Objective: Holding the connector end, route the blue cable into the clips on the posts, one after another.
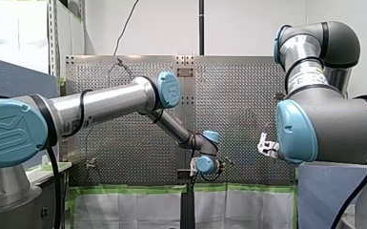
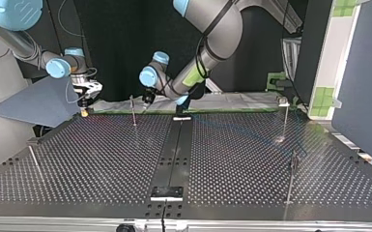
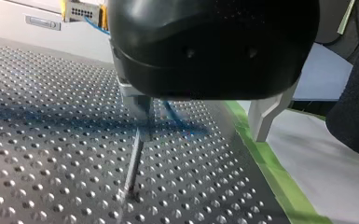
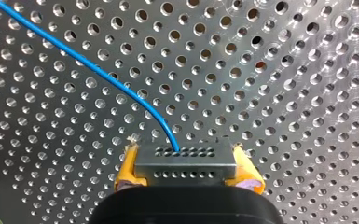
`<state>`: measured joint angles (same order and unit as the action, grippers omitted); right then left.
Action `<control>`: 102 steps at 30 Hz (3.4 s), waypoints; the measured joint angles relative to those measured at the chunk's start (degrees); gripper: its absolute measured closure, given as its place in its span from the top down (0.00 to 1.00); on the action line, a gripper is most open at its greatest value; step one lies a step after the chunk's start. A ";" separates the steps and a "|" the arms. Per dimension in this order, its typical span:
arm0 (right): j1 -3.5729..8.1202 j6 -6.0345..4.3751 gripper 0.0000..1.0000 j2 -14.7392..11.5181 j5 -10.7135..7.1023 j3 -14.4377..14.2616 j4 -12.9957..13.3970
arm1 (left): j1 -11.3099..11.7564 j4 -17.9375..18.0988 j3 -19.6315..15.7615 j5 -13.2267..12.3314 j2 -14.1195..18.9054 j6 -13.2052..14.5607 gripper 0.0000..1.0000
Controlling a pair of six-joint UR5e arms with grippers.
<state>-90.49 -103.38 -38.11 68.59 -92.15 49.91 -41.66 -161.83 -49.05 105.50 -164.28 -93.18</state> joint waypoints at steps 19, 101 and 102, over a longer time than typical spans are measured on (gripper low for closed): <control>0.17 0.00 0.00 0.00 -0.46 0.01 -0.31 | -0.01 3.57 -9.01 -2.63 7.01 -0.58 1.00; 0.35 -0.20 0.00 0.00 -0.99 -0.01 -0.49 | -5.12 7.40 -12.45 -0.26 6.66 -3.36 1.00; 0.35 -0.19 0.00 0.00 -0.99 0.00 -0.49 | -5.12 7.40 -12.45 -0.26 6.66 -3.40 1.00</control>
<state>-90.14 -103.57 -38.11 67.60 -92.15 49.41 -46.78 -154.43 -61.50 105.25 -157.62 -96.59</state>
